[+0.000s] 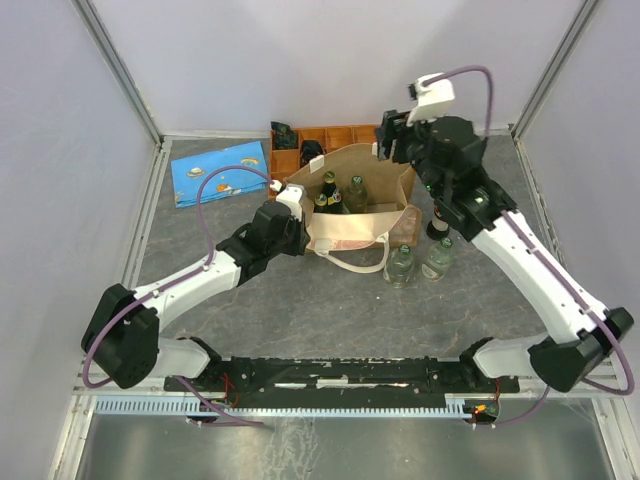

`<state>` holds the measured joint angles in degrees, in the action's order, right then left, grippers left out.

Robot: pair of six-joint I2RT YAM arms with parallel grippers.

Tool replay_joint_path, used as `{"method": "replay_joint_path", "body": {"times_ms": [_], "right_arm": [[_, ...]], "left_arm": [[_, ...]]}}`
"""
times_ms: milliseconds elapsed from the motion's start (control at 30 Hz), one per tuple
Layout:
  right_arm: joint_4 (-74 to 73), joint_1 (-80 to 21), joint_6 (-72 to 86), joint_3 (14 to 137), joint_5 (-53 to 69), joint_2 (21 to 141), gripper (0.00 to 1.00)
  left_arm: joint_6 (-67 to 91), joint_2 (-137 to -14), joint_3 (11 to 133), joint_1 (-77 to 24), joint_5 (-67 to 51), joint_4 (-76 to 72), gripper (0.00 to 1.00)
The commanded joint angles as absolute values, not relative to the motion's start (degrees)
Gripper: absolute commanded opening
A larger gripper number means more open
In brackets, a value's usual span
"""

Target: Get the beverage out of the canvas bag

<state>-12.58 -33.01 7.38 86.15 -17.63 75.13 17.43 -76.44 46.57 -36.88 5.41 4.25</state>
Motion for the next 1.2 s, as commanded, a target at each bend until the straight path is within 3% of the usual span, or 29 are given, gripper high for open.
{"method": "replay_joint_path", "body": {"times_ms": [0,133,467,733,1167], "right_arm": [[-16.13,-35.60,7.19,87.02,-12.49,79.48,0.65],[-16.04,-37.27,8.05,85.87,-10.87,82.88,0.60],[-16.80,-37.75,12.10,87.40,-13.14,91.91,0.59],[-19.26,-37.77,13.05,90.71,-17.50,98.03,0.68],[-18.49,-37.72,13.28,89.53,-24.35,100.50,0.73]], "left_arm": [[17.03,-75.60,45.98,-36.84,6.18,6.73,0.03],[17.29,-75.75,45.59,-36.83,6.39,6.95,0.03],[17.84,-75.70,45.00,-36.85,7.07,6.61,0.03],[18.10,-75.02,44.41,-36.83,7.37,6.36,0.03],[18.17,-75.06,44.21,-36.87,7.12,5.88,0.03]]}}
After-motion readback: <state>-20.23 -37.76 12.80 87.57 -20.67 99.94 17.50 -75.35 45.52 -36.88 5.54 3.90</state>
